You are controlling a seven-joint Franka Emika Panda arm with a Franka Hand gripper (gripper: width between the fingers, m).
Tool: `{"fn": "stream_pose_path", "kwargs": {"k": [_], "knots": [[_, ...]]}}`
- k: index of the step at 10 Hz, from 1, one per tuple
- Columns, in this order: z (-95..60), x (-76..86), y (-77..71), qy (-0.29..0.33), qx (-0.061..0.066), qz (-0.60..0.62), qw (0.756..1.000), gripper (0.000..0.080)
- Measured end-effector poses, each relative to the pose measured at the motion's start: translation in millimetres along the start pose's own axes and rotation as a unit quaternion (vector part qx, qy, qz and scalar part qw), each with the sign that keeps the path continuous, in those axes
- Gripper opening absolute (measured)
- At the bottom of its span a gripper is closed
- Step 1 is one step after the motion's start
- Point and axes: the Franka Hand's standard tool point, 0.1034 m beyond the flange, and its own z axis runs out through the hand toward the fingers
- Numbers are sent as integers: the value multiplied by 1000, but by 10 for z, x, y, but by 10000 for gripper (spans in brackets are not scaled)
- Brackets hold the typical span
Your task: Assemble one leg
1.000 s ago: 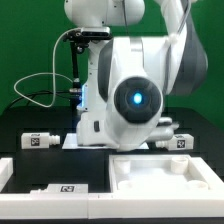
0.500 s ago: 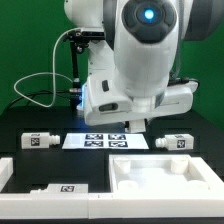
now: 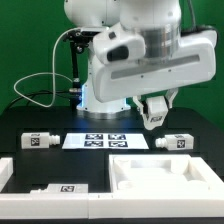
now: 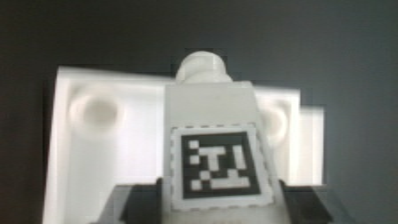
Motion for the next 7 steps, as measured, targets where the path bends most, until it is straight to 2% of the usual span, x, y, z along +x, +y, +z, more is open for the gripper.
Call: {"fn": "stream_pose_path", "kwargs": {"k": [1, 3, 4, 5, 6, 7], "knots": [[51, -51, 10, 17, -5, 2, 1000, 287], [33, 16, 79, 84, -21, 4, 996, 287], [-12, 123, 71, 132, -32, 1, 991, 287], [-101, 300, -42, 178, -39, -10, 983, 287], [-200, 453, -189, 208, -39, -17, 977, 287], [-326, 663, -311, 269, -47, -26, 962, 287]]}}
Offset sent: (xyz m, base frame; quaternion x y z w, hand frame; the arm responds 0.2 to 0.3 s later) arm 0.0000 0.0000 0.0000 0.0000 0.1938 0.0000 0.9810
